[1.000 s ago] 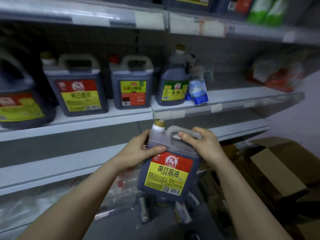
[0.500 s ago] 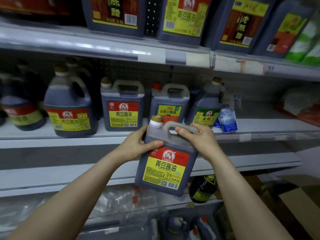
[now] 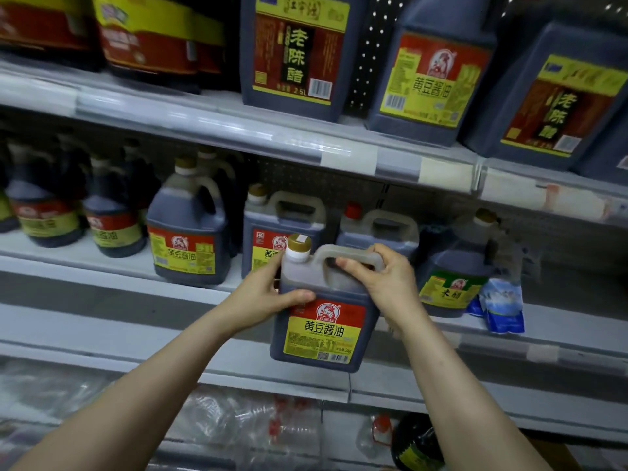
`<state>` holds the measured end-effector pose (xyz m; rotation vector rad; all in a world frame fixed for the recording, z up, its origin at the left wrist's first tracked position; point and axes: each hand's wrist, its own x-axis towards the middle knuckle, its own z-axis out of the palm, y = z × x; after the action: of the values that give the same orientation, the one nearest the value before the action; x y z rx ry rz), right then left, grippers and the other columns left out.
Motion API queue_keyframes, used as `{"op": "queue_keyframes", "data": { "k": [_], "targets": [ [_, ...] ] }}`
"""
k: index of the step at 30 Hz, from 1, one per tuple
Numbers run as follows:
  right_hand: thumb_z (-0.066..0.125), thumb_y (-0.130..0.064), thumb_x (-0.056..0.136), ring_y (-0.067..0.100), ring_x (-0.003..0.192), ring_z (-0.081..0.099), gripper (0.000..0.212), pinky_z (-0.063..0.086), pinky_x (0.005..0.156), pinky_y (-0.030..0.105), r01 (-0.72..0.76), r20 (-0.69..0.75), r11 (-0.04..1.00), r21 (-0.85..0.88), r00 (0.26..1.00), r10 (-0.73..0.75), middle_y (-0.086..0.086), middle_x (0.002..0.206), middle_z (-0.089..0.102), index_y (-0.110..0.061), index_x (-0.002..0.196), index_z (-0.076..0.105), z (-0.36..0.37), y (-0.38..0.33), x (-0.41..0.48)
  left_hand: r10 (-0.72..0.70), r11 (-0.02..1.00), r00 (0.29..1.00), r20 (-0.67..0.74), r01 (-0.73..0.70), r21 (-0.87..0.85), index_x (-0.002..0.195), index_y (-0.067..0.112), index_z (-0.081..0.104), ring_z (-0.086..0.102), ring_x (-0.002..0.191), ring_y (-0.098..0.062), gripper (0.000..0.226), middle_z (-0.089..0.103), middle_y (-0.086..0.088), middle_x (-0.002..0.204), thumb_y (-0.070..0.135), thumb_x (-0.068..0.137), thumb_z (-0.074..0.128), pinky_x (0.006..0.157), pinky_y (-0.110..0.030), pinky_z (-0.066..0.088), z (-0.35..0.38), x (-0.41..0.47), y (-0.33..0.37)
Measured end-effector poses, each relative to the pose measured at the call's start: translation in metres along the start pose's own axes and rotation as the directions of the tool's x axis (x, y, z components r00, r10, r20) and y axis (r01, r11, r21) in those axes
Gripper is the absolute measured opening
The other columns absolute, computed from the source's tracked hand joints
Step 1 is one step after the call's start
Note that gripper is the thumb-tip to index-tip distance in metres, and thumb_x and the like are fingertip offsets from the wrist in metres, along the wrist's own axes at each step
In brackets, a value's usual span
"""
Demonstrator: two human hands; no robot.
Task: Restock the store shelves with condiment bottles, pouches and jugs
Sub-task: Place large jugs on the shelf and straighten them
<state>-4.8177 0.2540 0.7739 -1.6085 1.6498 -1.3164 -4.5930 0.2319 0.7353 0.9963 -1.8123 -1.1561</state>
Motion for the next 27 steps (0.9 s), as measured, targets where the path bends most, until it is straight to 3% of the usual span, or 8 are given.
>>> {"op": "queue_keyframes", "data": {
  "k": [4,8,12,18,27],
  "targets": [
    [0.085,-0.046,0.073,0.002,0.066,0.063,0.028,0.048,0.06,0.022,0.1,-0.004,0.995,0.016,0.995,-0.1,-0.012,0.074,0.07,-0.032,0.074,0.061,0.023,-0.01,0.019,0.058,0.989,0.997,-0.043,-0.052,0.135,0.125,0.046,0.045,0.058,0.115,0.007,0.068,0.061,0.03,0.123,0.06,0.068,0.079,0.092,-0.016,0.049,-0.028,0.008,0.0],
    [0.085,-0.037,0.076,0.004,0.073,0.063,0.027,0.048,0.061,0.021,0.158,-0.014,0.987,0.027,0.987,-0.158,-0.01,0.079,0.069,-0.028,0.076,0.059,0.048,-0.02,0.034,0.087,0.955,0.995,-0.039,-0.072,0.287,0.134,0.038,0.038,0.052,0.12,0.004,0.088,0.054,0.021,0.132,0.037,0.064,0.091,0.096,-0.017,0.045,-0.06,0.025,-0.007],
    [0.085,-0.025,0.078,-0.002,0.089,0.058,0.025,0.041,0.071,0.006,0.212,-0.031,0.977,0.017,0.977,-0.211,-0.011,0.101,0.06,-0.025,0.082,0.06,0.071,-0.027,0.046,0.109,0.92,0.993,-0.04,-0.086,0.382,0.136,0.029,0.04,0.051,0.123,-0.005,0.087,0.051,0.012,0.134,0.038,0.066,0.09,0.101,-0.027,0.046,-0.087,0.034,-0.017],
    [0.086,-0.031,0.076,-0.003,0.086,0.045,0.033,0.034,0.071,0.004,0.224,-0.085,0.969,-0.105,0.969,-0.233,-0.014,0.095,0.039,-0.022,0.071,0.055,0.091,-0.028,0.06,0.141,0.882,0.988,-0.068,-0.094,0.461,0.141,0.024,0.038,0.049,0.12,-0.013,0.089,0.043,0.005,0.127,0.039,0.069,0.088,0.103,-0.034,0.044,-0.103,0.046,-0.031],
    [0.085,-0.034,0.077,0.001,0.086,0.045,0.035,0.033,0.069,0.001,0.141,-0.064,0.977,-0.163,0.986,-0.153,-0.01,0.096,0.038,-0.03,0.07,0.051,0.097,-0.02,0.073,0.13,0.891,0.988,-0.081,-0.081,0.447,0.129,0.031,0.039,0.048,0.112,-0.006,0.078,0.042,0.01,0.122,0.038,0.069,0.088,0.098,-0.027,0.045,-0.103,0.06,-0.041]
  ]
}}
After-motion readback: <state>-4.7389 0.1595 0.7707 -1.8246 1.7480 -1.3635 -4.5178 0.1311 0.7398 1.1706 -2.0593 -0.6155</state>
